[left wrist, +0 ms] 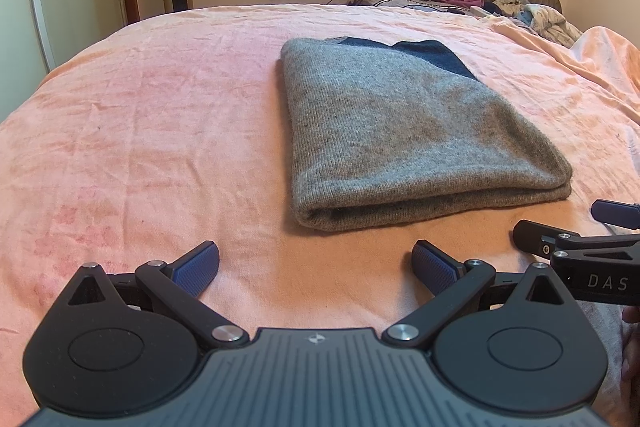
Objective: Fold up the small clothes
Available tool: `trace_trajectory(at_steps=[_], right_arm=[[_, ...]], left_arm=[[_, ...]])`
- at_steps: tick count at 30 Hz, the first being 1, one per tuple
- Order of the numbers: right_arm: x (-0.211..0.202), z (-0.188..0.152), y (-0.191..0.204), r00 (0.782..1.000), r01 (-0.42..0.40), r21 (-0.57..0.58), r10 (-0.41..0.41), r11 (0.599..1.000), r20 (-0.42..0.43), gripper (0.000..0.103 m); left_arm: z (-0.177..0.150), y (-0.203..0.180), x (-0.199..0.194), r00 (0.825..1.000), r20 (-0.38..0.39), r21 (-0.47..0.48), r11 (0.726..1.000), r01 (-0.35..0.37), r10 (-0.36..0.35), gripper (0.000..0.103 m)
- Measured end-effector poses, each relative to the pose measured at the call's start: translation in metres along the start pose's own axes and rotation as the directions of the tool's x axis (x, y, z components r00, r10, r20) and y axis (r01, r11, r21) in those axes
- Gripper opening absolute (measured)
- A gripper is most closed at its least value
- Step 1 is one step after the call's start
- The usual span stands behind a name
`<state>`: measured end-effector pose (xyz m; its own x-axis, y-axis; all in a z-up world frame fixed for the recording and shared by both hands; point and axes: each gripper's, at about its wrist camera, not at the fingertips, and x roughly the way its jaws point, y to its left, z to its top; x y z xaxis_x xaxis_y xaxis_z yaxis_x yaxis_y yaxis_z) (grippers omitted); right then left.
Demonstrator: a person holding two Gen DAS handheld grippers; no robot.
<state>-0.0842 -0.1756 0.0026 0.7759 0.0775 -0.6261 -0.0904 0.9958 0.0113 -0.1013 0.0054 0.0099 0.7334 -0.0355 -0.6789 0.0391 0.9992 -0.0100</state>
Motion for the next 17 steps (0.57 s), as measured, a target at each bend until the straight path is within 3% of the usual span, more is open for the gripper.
trace_trajectory(at_steps=[17], right_arm=[[-0.002,0.001,-0.004,1.0,-0.024,0.009,0.024,1.0,0.003,0.103]], left_arm=[[0.0,0.005,-0.013,0.999,0.031,-0.012,1.0,-0.014,0.014,0.103]])
